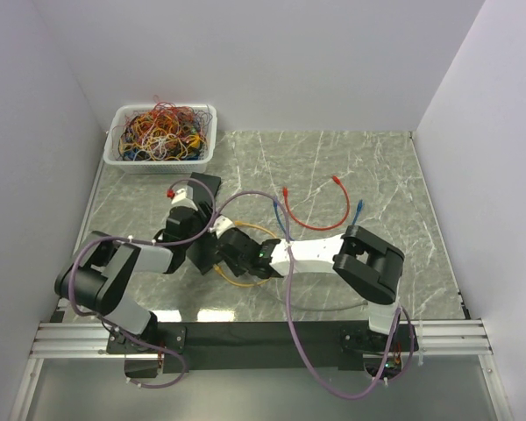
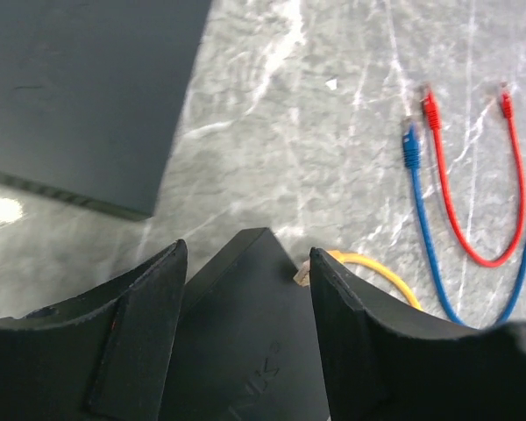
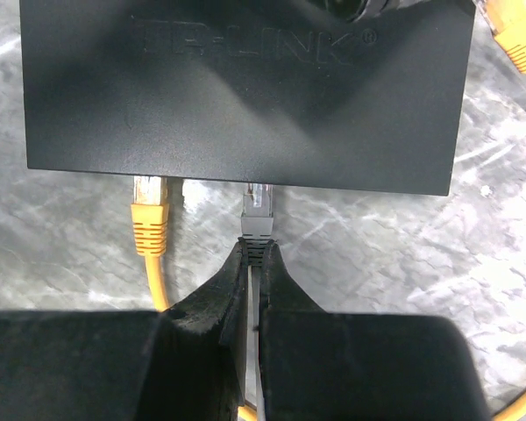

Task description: Insert the plug into the switch port

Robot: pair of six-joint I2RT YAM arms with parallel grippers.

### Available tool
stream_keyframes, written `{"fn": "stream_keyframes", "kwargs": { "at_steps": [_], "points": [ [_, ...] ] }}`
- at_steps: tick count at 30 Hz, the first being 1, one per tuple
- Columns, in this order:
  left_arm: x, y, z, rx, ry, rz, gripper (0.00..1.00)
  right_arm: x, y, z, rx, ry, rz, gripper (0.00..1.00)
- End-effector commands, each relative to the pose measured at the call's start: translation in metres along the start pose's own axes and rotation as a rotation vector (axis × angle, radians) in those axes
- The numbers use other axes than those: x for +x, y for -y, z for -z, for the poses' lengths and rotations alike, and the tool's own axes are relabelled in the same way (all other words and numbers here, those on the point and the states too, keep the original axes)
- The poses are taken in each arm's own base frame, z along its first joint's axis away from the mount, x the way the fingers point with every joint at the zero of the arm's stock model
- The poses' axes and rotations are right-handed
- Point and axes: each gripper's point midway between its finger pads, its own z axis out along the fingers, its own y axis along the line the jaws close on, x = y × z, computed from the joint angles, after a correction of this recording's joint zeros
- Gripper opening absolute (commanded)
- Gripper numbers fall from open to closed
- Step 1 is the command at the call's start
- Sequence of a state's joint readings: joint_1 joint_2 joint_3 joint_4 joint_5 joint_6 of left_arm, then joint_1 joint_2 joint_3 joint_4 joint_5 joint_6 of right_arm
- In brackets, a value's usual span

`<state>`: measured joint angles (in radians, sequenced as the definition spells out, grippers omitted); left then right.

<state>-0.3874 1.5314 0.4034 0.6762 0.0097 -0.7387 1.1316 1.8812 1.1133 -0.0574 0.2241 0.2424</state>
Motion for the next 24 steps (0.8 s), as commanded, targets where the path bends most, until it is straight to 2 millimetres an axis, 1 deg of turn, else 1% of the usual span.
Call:
{"fn": "stream_keyframes", "kwargs": {
  "at_steps": [1,2,3,4,5,6,7,8,9,10,15,17,18,21,22,23,24],
  "points": [
    [0.113,-0.013,0.033,-0.028,-0.391,0.084,0.62,-0.123,0.014,0.025,0.023,0.42,-0.119,0.0],
    [0.117,-0.014,0.032,-0.03,-0.397,0.09,0.62,-0.132,0.015,0.031,0.017,0.452,-0.131,0.0],
    [0.123,-0.014,0.033,-0.03,-0.41,0.085,0.62,-0.136,0.016,0.033,0.013,0.464,-0.136,0.0],
    [0.127,-0.014,0.034,-0.034,-0.417,0.085,0.62,-0.14,0.021,0.033,0.022,0.474,-0.148,0.0],
    [0.133,-0.018,0.034,-0.05,-0.431,0.088,0.62,-0.14,0.024,0.029,0.025,0.465,-0.155,0.0],
    [0.136,-0.017,0.034,-0.044,-0.436,0.087,0.61,-0.146,0.025,0.029,0.025,0.472,-0.166,0.0],
    [0.138,-0.017,0.034,-0.044,-0.44,0.089,0.61,-0.146,0.028,0.026,0.029,0.469,-0.185,0.0],
    [0.144,-0.019,0.035,-0.053,-0.452,0.096,0.61,-0.147,0.035,0.021,0.037,0.465,-0.202,0.0],
    [0.149,-0.02,0.038,-0.052,-0.464,0.093,0.61,-0.149,0.036,0.021,0.028,0.474,-0.215,0.0],
    [0.15,-0.017,0.037,-0.039,-0.458,0.094,0.6,-0.15,0.038,0.021,0.023,0.482,-0.233,0.0],
    [0.17,-0.025,0.043,-0.059,-0.495,0.104,0.6,-0.169,0.043,0.034,-0.013,0.57,-0.263,0.0],
    [0.174,-0.026,0.043,-0.056,-0.498,0.114,0.59,-0.175,0.048,0.036,0.0,0.588,-0.262,0.0],
    [0.176,-0.027,0.046,-0.057,-0.503,0.118,0.59,-0.183,0.051,0.038,0.007,0.598,-0.265,0.0],
    [0.179,-0.027,0.047,-0.054,-0.507,0.126,0.59,-0.183,0.058,0.031,0.027,0.581,-0.259,0.0],
    [0.178,-0.026,0.046,-0.053,-0.506,0.128,0.59,-0.181,0.062,0.029,0.03,0.574,-0.257,0.0],
    [0.175,-0.023,0.045,-0.048,-0.496,0.127,0.6,-0.176,0.063,0.025,0.035,0.564,-0.253,0.0],
    [0.174,-0.023,0.046,-0.052,-0.497,0.124,0.6,-0.165,0.064,0.02,0.037,0.542,-0.252,0.0]
  ]
}}
